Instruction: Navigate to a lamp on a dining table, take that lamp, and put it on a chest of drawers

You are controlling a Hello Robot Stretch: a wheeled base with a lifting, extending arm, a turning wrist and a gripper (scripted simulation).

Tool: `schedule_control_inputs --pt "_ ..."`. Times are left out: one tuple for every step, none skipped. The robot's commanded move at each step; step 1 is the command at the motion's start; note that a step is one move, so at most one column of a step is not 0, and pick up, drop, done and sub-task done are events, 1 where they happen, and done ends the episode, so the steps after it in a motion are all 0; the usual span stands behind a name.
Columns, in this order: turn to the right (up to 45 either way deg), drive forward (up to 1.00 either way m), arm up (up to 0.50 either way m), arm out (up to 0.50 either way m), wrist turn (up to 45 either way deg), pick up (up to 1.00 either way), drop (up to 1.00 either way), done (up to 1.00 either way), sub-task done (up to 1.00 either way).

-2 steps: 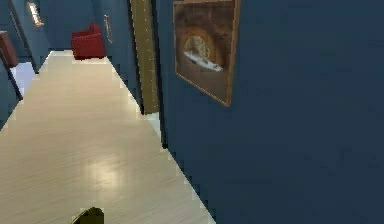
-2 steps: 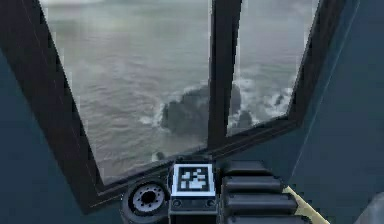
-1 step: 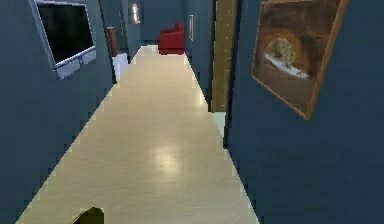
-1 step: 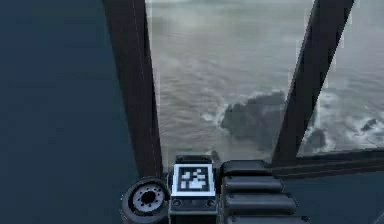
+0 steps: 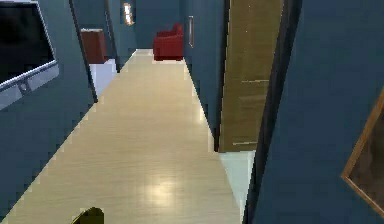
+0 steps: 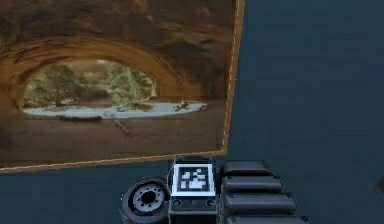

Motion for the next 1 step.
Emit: schedule_control_inputs --pt "-3.0 0.0 0.0 0.0 0.0 0.0 0.0 0.0 0.0"
